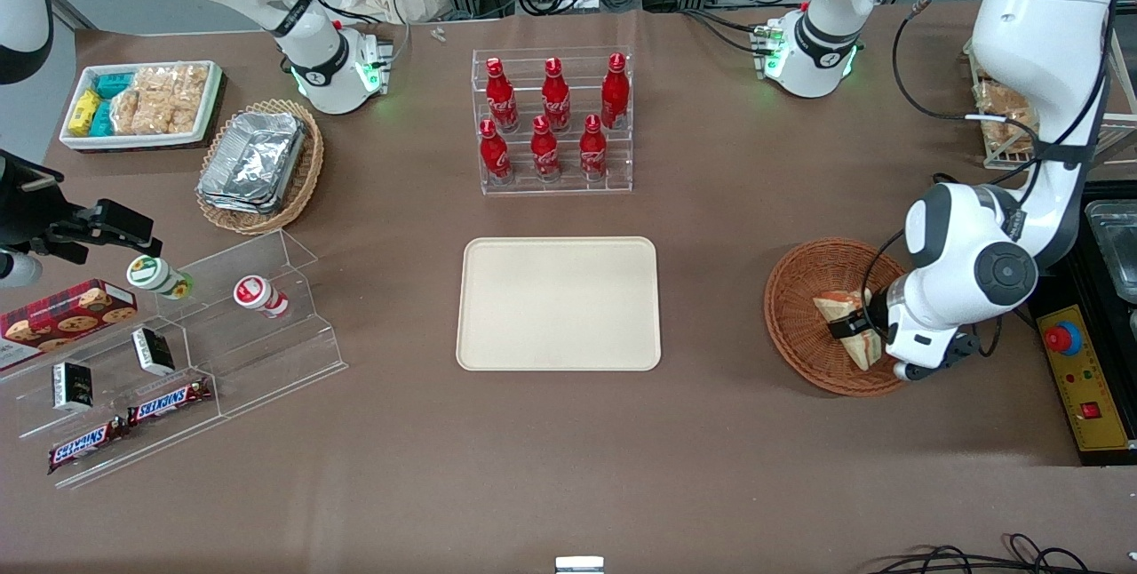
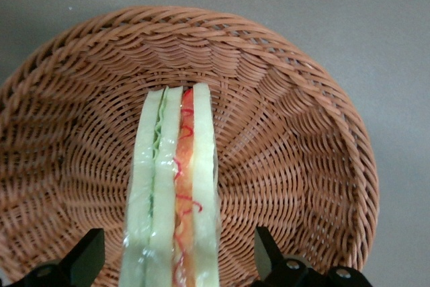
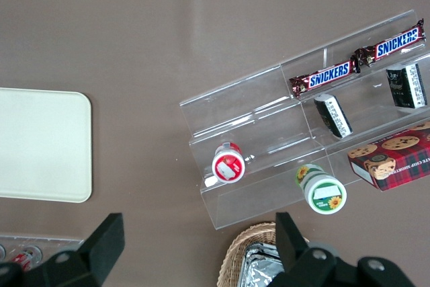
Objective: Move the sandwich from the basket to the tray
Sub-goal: 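Lift the sandwich out of the basket with the left gripper, then carry the sandwich with the left gripper over to the cream tray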
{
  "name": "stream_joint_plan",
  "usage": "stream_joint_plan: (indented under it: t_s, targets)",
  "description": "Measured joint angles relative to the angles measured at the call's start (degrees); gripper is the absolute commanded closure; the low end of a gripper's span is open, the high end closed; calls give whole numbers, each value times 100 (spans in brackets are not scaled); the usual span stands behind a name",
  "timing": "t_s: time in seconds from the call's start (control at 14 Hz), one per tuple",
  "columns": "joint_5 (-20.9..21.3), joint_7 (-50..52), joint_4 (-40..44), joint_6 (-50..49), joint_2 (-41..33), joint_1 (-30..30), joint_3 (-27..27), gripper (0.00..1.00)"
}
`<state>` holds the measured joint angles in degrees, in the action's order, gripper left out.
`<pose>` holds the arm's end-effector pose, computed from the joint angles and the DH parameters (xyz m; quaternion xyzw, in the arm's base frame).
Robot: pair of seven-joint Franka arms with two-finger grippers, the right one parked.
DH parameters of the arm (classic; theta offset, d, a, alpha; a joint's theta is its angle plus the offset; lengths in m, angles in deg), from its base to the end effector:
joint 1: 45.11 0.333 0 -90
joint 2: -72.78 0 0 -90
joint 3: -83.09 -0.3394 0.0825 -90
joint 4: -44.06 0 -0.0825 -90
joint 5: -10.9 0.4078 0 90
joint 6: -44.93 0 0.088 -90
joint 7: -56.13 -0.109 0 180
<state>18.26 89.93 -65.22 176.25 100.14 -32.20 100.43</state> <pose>0.6475 -0.0373 0.2526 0.9738 0.2236 -0.0390 0.0103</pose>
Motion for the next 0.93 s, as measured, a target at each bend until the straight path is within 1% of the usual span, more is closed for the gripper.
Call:
stream_joint_plan:
  t_s: [0.07,0.14,0.21,0.29,0.5,0.79,0.93]
  targets:
    - [0,120,0,109,73,-1,0,24]
    - [1,221,0,194,135,-4,0,63]
    - [1,320,0,232,172,-6,2,91]
    - [1,431,0,242,180,-7,2,100]
    - [14,771,14,248,176,-7,4,100]
    - [21,884,21,238,158,-13,44,100]
    - [21,986,56,65,82,-73,79,100]
